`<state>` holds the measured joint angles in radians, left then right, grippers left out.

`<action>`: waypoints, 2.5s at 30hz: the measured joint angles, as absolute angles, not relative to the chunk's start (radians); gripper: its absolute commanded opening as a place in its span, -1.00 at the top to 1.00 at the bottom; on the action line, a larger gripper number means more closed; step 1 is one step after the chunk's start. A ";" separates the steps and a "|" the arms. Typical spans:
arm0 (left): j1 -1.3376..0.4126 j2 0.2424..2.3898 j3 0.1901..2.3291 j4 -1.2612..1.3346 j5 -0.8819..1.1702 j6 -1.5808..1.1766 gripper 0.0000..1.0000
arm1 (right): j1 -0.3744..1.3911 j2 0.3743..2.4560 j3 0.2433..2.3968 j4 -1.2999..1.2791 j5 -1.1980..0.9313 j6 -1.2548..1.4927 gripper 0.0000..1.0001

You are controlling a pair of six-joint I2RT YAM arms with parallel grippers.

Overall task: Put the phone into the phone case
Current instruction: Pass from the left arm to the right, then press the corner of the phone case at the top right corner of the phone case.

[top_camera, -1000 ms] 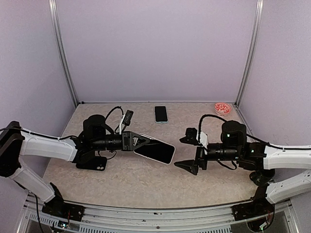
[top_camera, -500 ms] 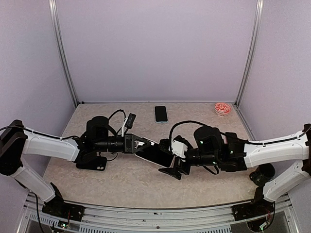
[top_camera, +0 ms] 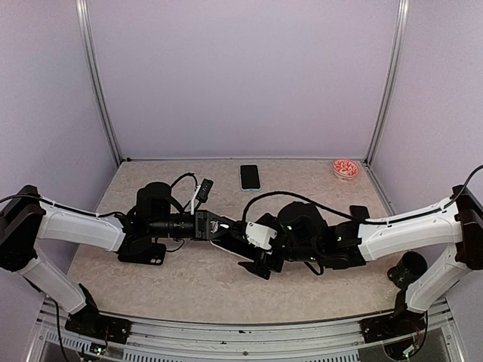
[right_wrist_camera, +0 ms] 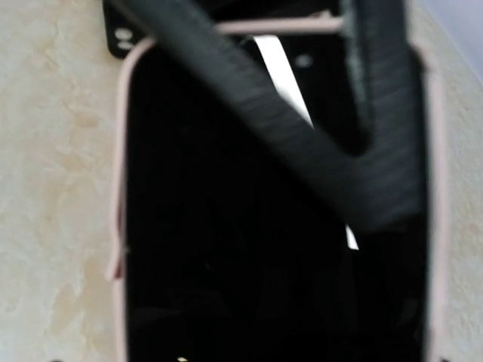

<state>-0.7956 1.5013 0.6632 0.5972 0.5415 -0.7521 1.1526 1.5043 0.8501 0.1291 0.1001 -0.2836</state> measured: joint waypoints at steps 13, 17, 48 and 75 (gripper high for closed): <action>-0.797 1.506 0.664 0.598 0.528 -0.754 1.00 | 1.181 1.561 0.906 0.088 0.234 -0.286 -0.22; -0.797 1.509 0.664 0.597 0.526 -0.754 0.75 | 1.184 1.567 0.916 0.075 0.247 -0.283 -0.11; -0.653 1.285 0.618 0.483 0.388 -0.747 -0.67 | 1.133 1.603 0.970 0.002 0.267 -0.129 0.05; -0.753 1.561 0.921 0.138 0.440 -0.543 0.34 | 1.134 1.603 0.970 -0.014 0.235 -0.129 0.06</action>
<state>-0.7532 1.5608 0.9211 0.1383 0.4400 -0.5430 1.1339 1.6028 0.9699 -0.0139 0.2348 -0.1287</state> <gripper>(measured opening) 0.351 0.759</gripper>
